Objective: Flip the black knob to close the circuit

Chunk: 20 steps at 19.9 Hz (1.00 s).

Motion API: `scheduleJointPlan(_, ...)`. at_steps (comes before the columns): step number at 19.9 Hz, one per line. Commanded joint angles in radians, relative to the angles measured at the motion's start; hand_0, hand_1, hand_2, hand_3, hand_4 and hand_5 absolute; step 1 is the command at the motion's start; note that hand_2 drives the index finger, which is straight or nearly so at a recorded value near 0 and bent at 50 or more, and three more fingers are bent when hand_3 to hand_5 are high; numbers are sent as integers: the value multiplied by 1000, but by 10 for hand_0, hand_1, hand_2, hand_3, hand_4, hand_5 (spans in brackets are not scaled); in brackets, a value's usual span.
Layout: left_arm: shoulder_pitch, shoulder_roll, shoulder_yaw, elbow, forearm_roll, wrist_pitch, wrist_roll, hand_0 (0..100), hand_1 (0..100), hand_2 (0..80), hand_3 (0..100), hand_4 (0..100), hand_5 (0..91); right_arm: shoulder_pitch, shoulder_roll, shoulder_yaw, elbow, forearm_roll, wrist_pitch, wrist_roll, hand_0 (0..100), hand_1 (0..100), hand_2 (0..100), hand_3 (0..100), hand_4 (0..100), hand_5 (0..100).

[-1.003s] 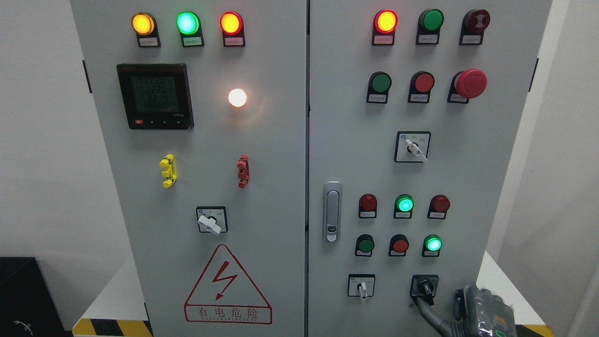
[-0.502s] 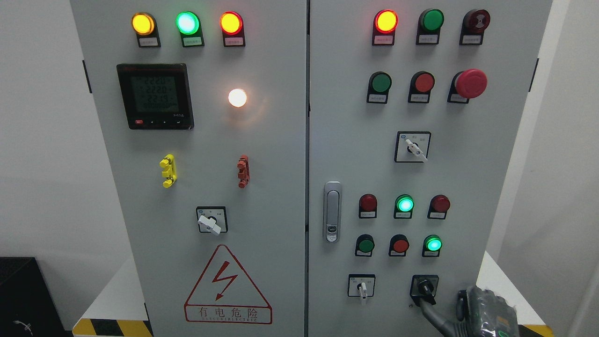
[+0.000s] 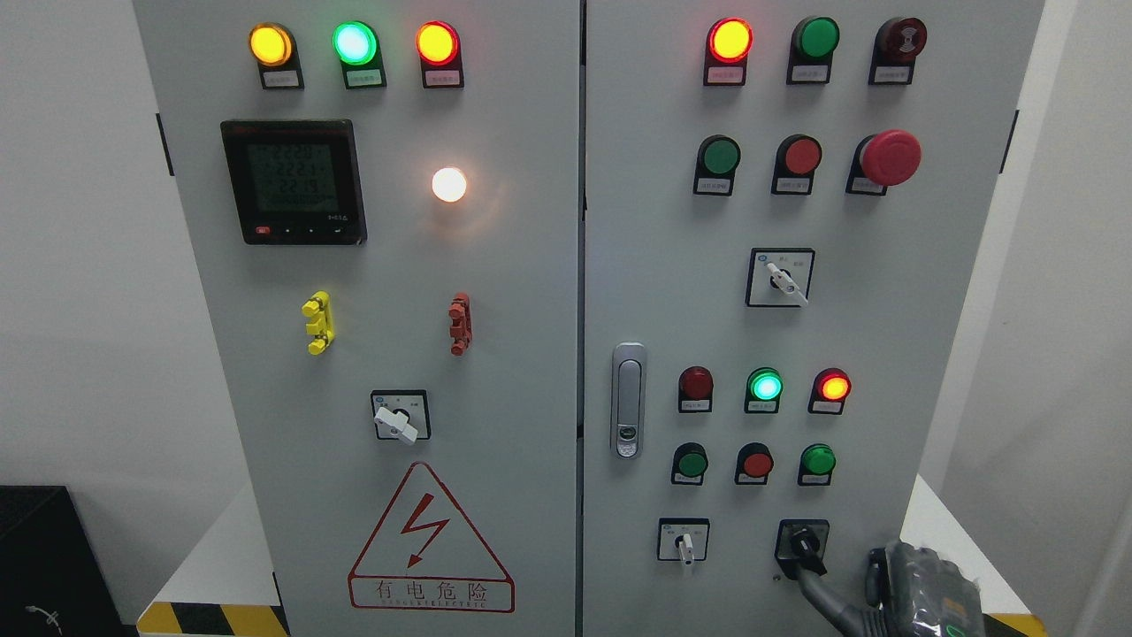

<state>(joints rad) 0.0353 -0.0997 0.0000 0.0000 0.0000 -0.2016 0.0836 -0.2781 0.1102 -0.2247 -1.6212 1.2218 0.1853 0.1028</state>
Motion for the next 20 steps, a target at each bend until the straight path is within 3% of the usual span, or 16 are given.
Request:
scheduleJointPlan(1,0,0,-20,21,-20,1,-1,120,556,0,0,0,0,-7,-1,-12,-2,-4,0,0,0,239,805,991,809,810)
scheduleJointPlan(20,0,0,-20,21,-20,-1,-1,120,556,0,0,0,0,-15,-1,-16,-3,-25,0,1,0,238,804,990,809,808)
